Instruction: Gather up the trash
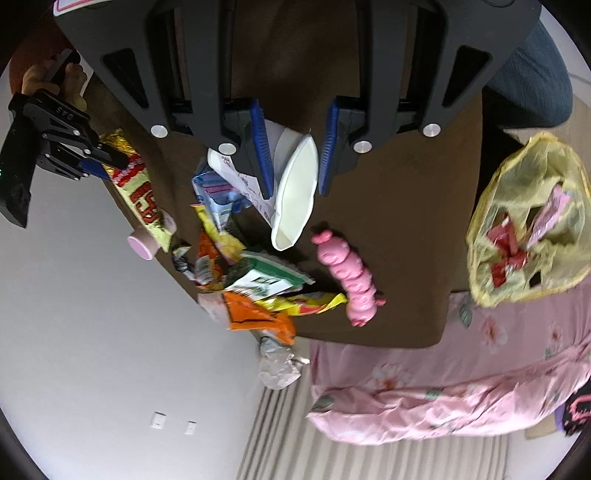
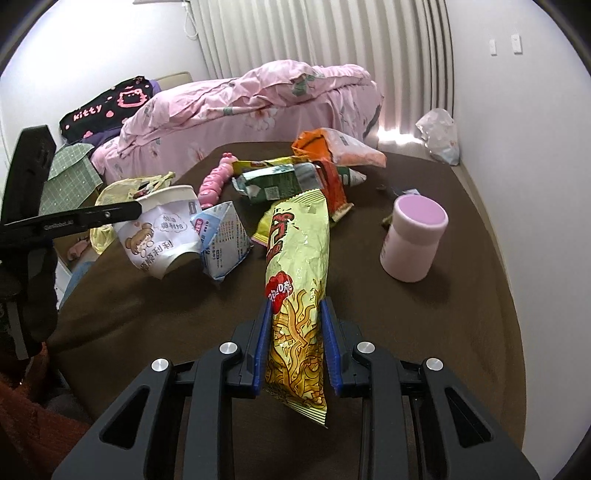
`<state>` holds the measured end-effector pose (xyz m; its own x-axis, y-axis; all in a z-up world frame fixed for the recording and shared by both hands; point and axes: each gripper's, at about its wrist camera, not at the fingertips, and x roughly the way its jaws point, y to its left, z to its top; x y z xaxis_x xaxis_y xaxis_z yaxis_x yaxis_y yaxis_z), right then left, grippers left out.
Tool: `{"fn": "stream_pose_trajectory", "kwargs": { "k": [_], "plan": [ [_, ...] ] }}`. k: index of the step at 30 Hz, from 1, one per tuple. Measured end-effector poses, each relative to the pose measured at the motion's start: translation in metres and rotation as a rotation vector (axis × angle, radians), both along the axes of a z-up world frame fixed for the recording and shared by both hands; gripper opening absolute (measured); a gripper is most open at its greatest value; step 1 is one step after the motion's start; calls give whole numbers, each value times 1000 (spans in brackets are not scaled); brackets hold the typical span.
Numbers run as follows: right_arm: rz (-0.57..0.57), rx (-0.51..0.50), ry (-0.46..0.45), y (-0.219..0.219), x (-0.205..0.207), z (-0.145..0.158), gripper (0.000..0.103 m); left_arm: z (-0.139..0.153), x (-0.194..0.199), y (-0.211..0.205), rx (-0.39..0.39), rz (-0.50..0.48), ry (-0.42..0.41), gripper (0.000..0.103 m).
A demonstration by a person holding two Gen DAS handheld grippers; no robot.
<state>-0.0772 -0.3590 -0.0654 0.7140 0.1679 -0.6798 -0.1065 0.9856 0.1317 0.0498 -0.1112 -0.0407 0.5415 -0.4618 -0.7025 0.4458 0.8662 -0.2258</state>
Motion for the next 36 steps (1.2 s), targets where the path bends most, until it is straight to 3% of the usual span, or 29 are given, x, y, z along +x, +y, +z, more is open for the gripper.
{"fn": "stream_pose_trajectory", "kwargs": {
  "k": [4, 14, 20, 22, 24, 26, 29, 33, 36],
  "plan": [
    [20, -15, 9, 9, 2, 0, 25, -16, 2, 9, -13, -8, 57, 47],
    [13, -26, 36, 16, 11, -3, 25, -24, -2, 16, -8, -6, 58, 53],
    [5, -18, 31, 14, 11, -3, 25, -15, -10, 14, -12, -22, 22, 62],
    [2, -13, 22, 12, 8, -2, 25, -8, -16, 11, -21, -47, 1, 69],
    [-4, -11, 14, 10, 6, -2, 25, -3, -23, 3, -11, -84, -26, 70],
    [-14, -9, 6, 6, 3, -2, 25, -1, -28, -11, 48, -101, -55, 71],
    [-31, 7, -1, -1, -1, -3, 25, -6, -29, -31, 97, -112, -42, 71],
    [-47, 27, -8, -9, -6, -6, 25, -27, -19, -46, 201, -47, -21, 68],
    [-52, 32, -12, -12, -9, -8, 25, -29, -13, -41, 214, -29, -49, 61]
  ]
}}
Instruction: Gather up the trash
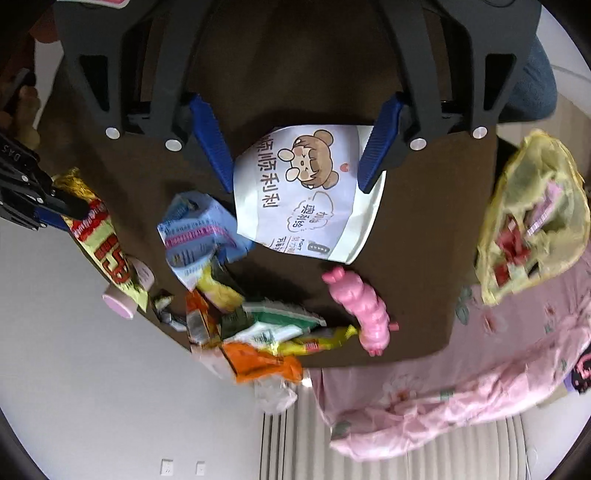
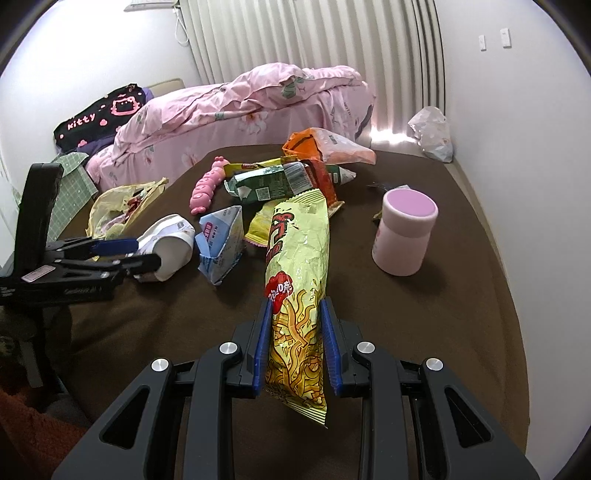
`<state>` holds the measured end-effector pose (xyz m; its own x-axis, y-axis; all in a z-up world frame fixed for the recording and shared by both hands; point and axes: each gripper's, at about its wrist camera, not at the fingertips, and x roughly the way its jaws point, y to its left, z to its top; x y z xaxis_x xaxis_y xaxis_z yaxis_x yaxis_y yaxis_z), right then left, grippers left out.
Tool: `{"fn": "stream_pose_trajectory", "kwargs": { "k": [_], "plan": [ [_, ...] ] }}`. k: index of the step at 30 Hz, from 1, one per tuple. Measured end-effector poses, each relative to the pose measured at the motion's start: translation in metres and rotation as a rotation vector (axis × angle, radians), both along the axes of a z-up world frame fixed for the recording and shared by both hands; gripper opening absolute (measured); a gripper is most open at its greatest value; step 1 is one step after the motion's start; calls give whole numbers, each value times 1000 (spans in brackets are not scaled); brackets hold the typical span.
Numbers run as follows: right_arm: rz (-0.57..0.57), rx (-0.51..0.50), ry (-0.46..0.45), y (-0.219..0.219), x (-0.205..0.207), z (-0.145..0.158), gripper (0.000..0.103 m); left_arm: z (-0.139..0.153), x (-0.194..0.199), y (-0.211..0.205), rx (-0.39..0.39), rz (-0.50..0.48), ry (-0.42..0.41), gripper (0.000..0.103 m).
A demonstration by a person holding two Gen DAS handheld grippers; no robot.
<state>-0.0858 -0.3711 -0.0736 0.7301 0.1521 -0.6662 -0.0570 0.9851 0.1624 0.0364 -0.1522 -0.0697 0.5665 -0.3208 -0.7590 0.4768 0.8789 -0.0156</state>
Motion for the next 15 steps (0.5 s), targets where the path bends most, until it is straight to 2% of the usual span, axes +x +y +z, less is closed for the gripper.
{"fn": "stream_pose_trajectory", "kwargs": {
  "k": [1, 3, 7, 10, 13, 15],
  "plan": [
    [-2, 4, -1, -1, 0, -1, 25, 1, 2, 3, -11, 1, 8, 45],
    [-4, 13, -3, -2, 0, -1, 25, 2, 7, 12, -58, 12, 36, 43],
    [5, 9, -22, 0, -1, 4, 25, 13, 7, 28, -109, 45, 27, 29],
    [12, 0, -33, 4, -2, 9, 25, 28, 3, 34, -124, 56, -14, 17],
    [22, -12, -40, 8, -3, 13, 25, 40, 0, 38, -135, 53, -41, 10],
    [28, -20, -44, 10, -3, 15, 25, 43, -1, 41, -141, 56, -48, 8]
  ]
}}
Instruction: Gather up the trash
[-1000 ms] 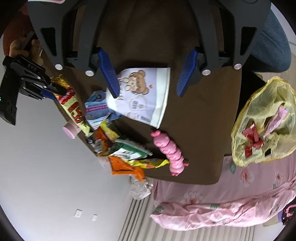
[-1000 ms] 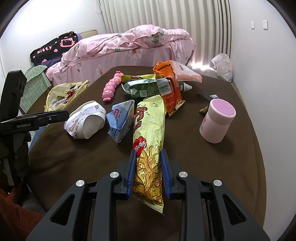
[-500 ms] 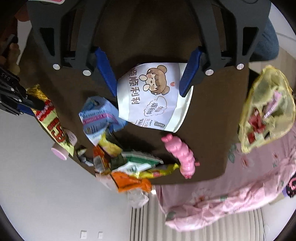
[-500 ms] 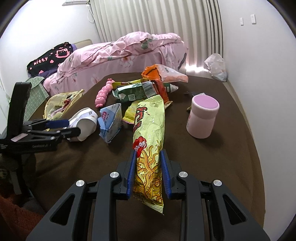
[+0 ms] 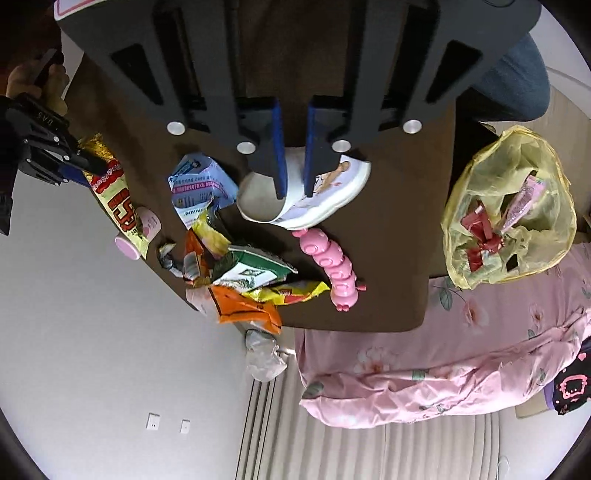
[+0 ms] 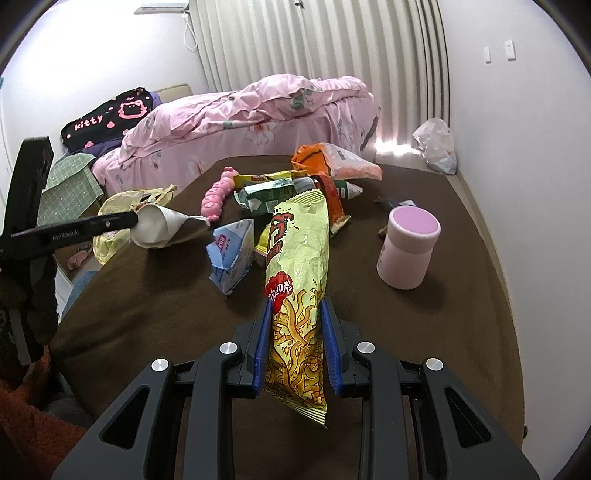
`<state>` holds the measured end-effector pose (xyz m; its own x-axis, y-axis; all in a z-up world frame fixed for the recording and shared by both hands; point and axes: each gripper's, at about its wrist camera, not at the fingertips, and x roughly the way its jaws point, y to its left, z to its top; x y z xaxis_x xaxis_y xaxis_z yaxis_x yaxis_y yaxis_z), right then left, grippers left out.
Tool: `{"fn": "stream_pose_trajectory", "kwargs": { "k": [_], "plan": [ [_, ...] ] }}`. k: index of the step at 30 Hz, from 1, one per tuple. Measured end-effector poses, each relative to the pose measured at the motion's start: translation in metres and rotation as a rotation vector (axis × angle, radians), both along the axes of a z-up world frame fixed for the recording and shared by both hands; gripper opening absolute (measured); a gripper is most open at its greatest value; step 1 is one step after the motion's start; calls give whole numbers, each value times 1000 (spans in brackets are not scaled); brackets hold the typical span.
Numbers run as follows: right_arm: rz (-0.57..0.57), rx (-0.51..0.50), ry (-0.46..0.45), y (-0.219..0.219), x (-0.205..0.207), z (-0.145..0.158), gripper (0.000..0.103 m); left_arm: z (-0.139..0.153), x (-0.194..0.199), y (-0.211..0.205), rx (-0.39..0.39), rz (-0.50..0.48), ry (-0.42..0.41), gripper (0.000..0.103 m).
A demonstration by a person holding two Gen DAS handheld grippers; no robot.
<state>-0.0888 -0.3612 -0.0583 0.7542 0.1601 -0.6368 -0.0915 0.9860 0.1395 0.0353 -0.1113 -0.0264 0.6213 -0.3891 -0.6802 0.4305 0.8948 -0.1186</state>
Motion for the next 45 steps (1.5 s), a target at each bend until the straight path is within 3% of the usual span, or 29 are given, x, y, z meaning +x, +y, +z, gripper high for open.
{"fn": "stream_pose_trajectory", "kwargs": {
  "k": [8, 12, 15, 18, 21, 23, 27, 28, 30, 32, 33, 34, 36, 45],
  "plan": [
    [16, -20, -7, 6, 0, 6, 25, -2, -2, 5, -17, -3, 10, 8],
    [20, -20, -14, 7, 0, 9, 25, -2, 0, 11, -22, 31, 0, 14],
    [21, -10, -31, 6, -3, 11, 25, -4, 5, 26, -42, 100, 17, 37],
    [28, 3, -45, 4, -4, 10, 25, -10, 10, 43, -141, 123, 100, 61],
    [32, 28, -51, 1, -3, 6, 25, -19, 6, 41, -188, 150, 171, 69],
    [31, 42, -52, -1, -2, 3, 25, -23, 4, 28, -142, 160, 167, 70],
    [28, 45, -60, -5, -9, -2, 25, -29, 1, 1, 56, 160, 68, 70],
    [25, 40, -62, -5, -11, -3, 25, -30, 1, 2, 73, 163, 50, 70],
    [18, 52, -54, -9, -12, -6, 25, -31, 3, 8, 58, 152, 41, 70],
    [7, 83, -38, -15, -11, -12, 25, -38, 10, 15, 38, 130, 87, 70],
    [1, 95, -32, -17, -10, -13, 25, -42, 13, 16, 40, 133, 113, 65],
    [-3, 101, -29, -17, -9, -15, 25, -47, 16, 18, 17, 128, 150, 52],
    [4, 93, -28, -14, -9, -13, 25, -48, 16, 22, -43, 122, 184, 46],
    [43, 14, -93, 8, -6, 23, 25, 0, -13, 27, -57, 102, -17, 43]
  ]
}}
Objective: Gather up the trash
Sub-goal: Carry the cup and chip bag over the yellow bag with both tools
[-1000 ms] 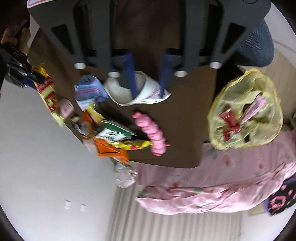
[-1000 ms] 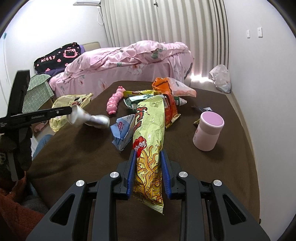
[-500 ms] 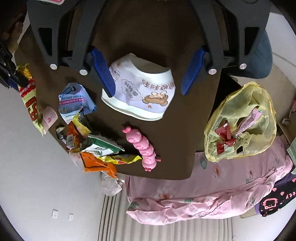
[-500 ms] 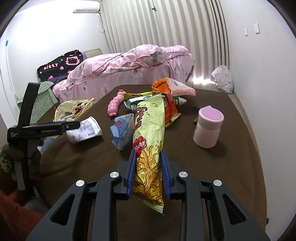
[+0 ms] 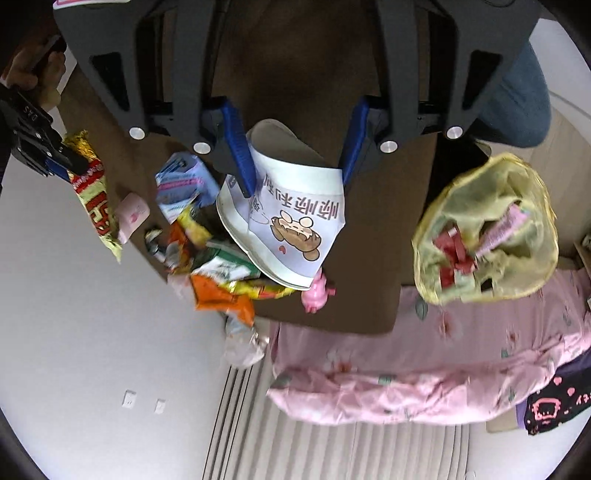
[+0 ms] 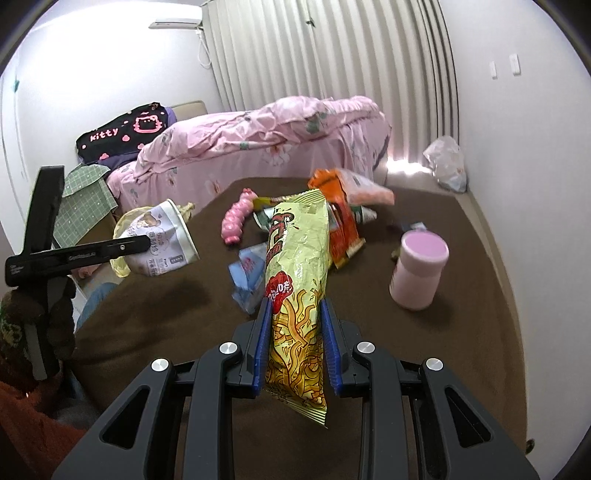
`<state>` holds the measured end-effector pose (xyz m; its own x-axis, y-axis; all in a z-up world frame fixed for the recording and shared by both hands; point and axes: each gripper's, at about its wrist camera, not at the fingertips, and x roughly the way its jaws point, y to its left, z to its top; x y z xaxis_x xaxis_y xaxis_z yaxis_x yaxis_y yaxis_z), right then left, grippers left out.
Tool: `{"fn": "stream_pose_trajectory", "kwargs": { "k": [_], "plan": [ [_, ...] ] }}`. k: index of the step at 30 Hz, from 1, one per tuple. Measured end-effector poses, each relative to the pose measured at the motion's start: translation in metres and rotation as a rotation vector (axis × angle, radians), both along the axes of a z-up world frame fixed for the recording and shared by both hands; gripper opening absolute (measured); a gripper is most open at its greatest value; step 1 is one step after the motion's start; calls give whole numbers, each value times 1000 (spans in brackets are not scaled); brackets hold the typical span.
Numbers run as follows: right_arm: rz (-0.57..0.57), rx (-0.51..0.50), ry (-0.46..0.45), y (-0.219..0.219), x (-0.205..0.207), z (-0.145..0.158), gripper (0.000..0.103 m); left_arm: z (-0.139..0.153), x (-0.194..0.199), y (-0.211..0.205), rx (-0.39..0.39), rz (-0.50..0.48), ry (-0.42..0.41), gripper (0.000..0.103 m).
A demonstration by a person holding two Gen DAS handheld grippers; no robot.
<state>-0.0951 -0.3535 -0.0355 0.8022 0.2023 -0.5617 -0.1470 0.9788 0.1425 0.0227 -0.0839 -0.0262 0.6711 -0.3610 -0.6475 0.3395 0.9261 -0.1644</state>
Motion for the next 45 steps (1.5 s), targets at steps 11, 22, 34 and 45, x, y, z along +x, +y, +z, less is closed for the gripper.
{"fn": "stream_pose_trajectory", "kwargs": {
  "k": [11, 22, 34, 45],
  "plan": [
    [186, -94, -78, 63, 46, 63, 25, 39, 19, 90, -88, 219, -114, 43],
    [618, -36, 56, 200, 230, 79, 25, -16, 97, 186, -104, 490, 46, 43],
    [760, -130, 512, 333, 372, -52, 25, -83, 153, 205, -75, 576, 186, 43],
    [754, -168, 457, 342, 380, -68, 25, -83, 161, 224, -230, 620, 162, 44]
  ]
}}
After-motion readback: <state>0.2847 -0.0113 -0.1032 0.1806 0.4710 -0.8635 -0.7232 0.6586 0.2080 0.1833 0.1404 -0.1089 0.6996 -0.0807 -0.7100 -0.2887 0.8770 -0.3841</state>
